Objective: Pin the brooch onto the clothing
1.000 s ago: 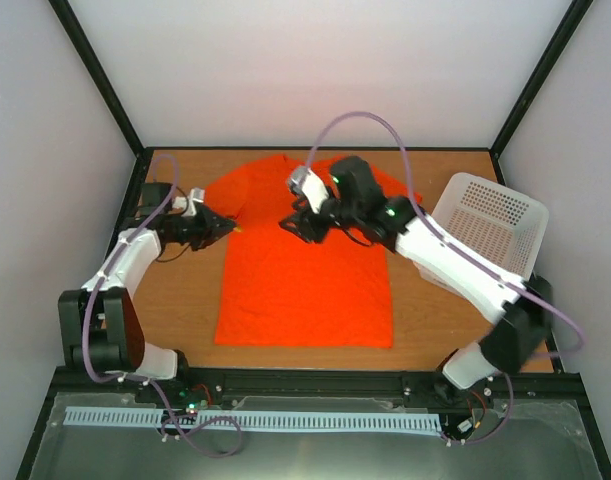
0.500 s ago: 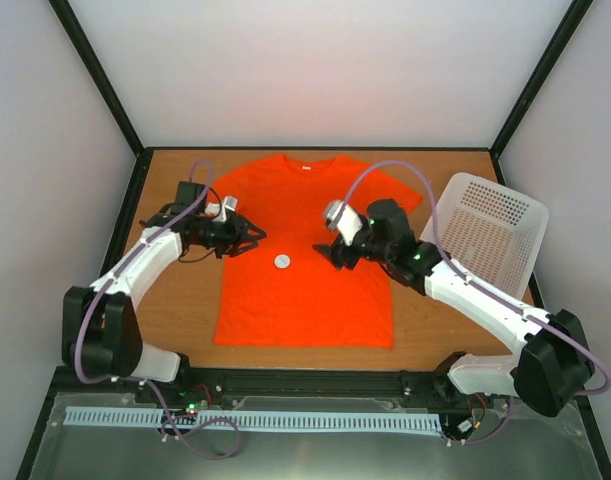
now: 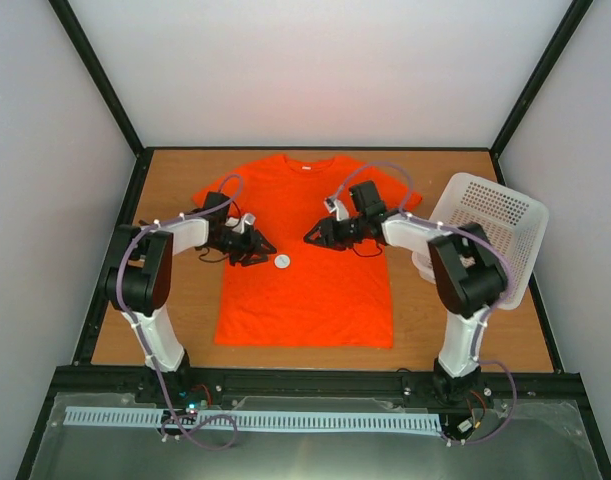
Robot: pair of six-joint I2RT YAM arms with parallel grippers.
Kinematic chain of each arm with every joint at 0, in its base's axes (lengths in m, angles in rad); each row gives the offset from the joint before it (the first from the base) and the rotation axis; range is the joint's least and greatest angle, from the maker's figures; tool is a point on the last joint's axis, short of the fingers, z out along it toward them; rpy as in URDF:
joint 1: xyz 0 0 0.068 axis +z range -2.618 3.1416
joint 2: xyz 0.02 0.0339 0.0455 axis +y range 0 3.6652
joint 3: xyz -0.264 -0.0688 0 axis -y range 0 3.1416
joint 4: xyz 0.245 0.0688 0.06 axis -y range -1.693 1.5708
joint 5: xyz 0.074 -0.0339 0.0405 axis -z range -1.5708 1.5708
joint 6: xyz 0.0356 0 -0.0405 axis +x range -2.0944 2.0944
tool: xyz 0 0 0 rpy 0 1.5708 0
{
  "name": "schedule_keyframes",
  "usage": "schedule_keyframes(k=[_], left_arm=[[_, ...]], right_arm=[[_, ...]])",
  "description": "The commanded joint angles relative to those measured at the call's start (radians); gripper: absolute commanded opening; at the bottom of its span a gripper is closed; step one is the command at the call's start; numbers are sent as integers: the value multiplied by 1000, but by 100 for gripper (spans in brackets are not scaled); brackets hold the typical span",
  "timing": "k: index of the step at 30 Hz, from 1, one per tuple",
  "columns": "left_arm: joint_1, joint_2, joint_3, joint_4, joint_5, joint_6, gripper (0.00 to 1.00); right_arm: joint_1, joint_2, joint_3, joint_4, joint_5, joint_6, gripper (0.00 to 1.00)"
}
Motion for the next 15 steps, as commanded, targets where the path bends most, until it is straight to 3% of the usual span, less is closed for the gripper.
schedule_keyframes(k=[1,5,15], left_arm=[[-8,39,48,73,-2,15,37],[-8,92,59,85,8,16,35],[-8,170,61,83,24,37,35]], right_arm=[[37,152,143,-59,-162,118,39],[67,248,213,-107,-143,109,32],[87,367,251,-114,-132,112,27]])
